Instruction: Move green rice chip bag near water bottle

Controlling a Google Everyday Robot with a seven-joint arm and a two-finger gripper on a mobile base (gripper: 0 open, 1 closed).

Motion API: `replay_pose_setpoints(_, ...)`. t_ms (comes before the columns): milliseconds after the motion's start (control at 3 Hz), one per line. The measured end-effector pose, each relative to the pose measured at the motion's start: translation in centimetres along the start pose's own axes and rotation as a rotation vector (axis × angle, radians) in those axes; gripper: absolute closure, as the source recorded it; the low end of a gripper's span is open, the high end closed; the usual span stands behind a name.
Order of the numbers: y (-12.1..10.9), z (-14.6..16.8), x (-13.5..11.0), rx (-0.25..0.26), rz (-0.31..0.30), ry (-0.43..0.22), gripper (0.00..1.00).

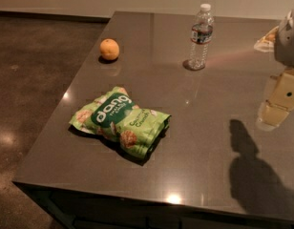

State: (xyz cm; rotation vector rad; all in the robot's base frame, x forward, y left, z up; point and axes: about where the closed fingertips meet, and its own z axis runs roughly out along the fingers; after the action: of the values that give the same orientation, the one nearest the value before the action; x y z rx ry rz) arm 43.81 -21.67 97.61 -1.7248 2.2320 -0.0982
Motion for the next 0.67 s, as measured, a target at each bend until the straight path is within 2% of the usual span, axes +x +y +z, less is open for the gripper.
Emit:
replay_pose_setpoints(333,0.0,0.0,0.0,0.0,0.0,0.0,0.0)
replay_pose_setpoints(667,0.6,0.8,-1.6,-0.032,-0.009,-0.033,0.0)
